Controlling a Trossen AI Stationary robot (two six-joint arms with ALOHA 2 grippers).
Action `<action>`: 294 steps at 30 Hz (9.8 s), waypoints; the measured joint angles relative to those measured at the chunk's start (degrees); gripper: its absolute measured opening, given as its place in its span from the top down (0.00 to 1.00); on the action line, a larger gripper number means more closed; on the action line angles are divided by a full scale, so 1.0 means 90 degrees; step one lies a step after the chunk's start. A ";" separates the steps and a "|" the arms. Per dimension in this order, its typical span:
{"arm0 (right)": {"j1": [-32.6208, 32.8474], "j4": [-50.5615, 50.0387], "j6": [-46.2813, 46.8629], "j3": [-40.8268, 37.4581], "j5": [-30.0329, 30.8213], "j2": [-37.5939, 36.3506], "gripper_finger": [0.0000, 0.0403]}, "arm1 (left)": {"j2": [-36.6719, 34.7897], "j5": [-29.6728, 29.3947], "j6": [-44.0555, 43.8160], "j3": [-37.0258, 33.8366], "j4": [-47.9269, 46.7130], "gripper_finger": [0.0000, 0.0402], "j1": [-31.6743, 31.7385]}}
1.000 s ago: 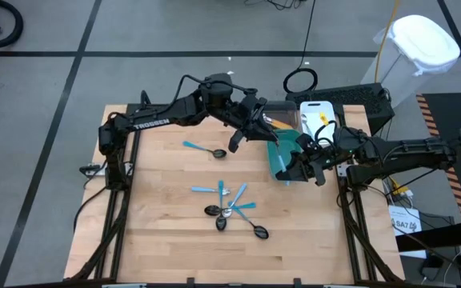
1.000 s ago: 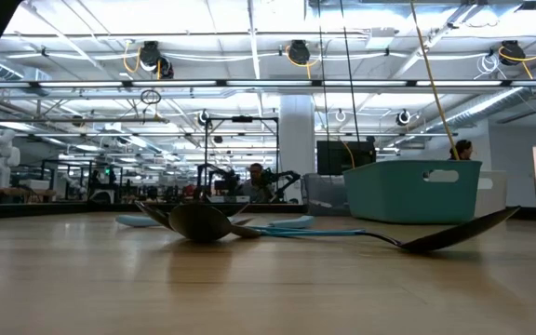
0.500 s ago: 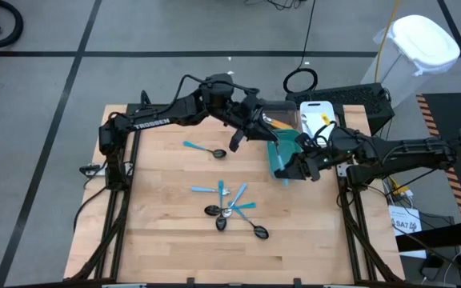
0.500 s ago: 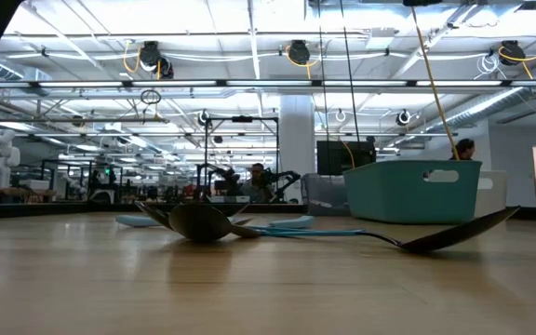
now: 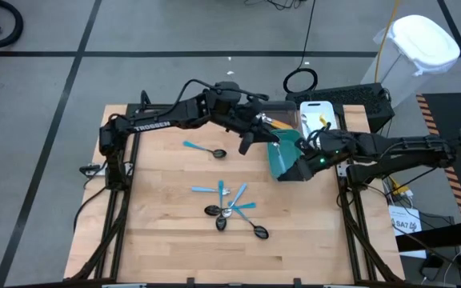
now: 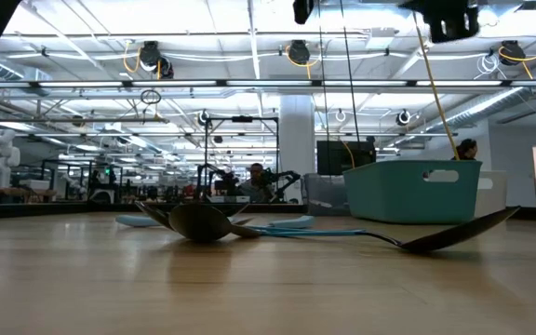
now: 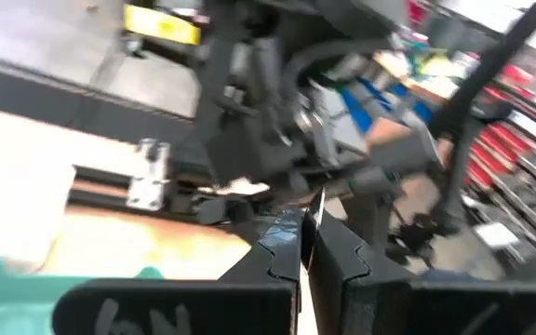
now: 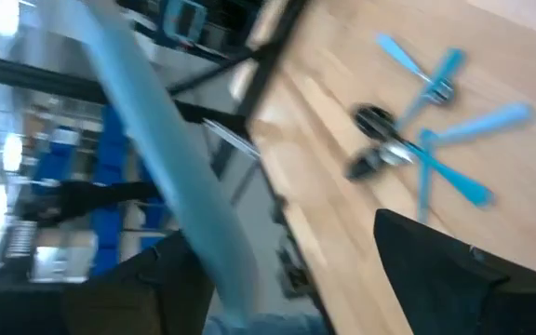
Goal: Sort silverware by color (type)
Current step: Put the light blue spoon into the white bin
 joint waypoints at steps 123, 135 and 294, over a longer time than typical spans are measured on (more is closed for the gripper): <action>0.1710 -0.3779 -0.1431 -0.0002 0.6262 -0.0074 0.87 | -0.0447 -0.4182 -0.2200 0.0002 -0.2814 0.54 -0.0430; 0.1698 -0.4005 0.0311 -0.0002 0.6104 -0.0083 0.87 | -0.0459 -0.2984 -0.0937 0.0000 -0.2934 0.54 -0.0029; -0.6534 -0.4910 -0.6237 0.1260 0.2432 0.3937 0.60 | -0.0447 -0.3242 0.0763 -0.0500 -0.3919 0.54 -0.0794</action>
